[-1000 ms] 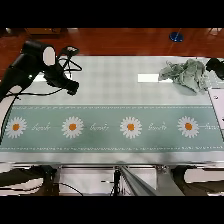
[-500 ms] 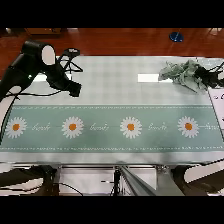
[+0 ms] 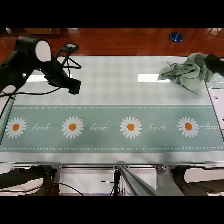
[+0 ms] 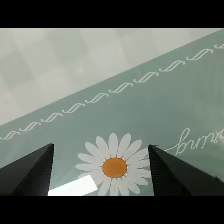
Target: Fold the shirts.
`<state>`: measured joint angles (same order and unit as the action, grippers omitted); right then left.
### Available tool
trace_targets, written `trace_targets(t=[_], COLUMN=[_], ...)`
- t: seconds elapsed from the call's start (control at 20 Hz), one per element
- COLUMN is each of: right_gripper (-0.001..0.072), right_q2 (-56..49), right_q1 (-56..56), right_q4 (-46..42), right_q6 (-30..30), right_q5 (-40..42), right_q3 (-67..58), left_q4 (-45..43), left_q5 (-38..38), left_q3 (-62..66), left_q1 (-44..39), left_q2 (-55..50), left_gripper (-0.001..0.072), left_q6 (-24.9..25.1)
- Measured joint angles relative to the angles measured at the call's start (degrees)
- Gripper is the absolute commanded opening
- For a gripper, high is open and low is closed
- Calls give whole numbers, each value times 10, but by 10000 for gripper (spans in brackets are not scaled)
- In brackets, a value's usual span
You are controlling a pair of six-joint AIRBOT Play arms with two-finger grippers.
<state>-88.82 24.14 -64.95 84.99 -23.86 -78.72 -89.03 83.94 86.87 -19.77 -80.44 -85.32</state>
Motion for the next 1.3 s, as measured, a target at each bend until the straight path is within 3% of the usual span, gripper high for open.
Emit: trace_targets(t=[0.45,0.7,1.0,1.3], right_gripper=[23,23,23,24], right_q2=[335,445,447,308], right_q1=[-78,-149,-237,-355], right_q4=[59,157,204,145], right_q6=[-49,-52,-53,-53], right_q5=[-24,-24,-118,-283], right_q3=[-1,-1,-1,-1], left_q4=[2,2,2,1], left_q5=[32,39,45,76], left_q3=[162,192,198,198], left_q1=[0,0,0,0], left_q2=[139,243,306,313], left_gripper=[720,720,720,720], left_q6=[-4,-23,-42,-56])
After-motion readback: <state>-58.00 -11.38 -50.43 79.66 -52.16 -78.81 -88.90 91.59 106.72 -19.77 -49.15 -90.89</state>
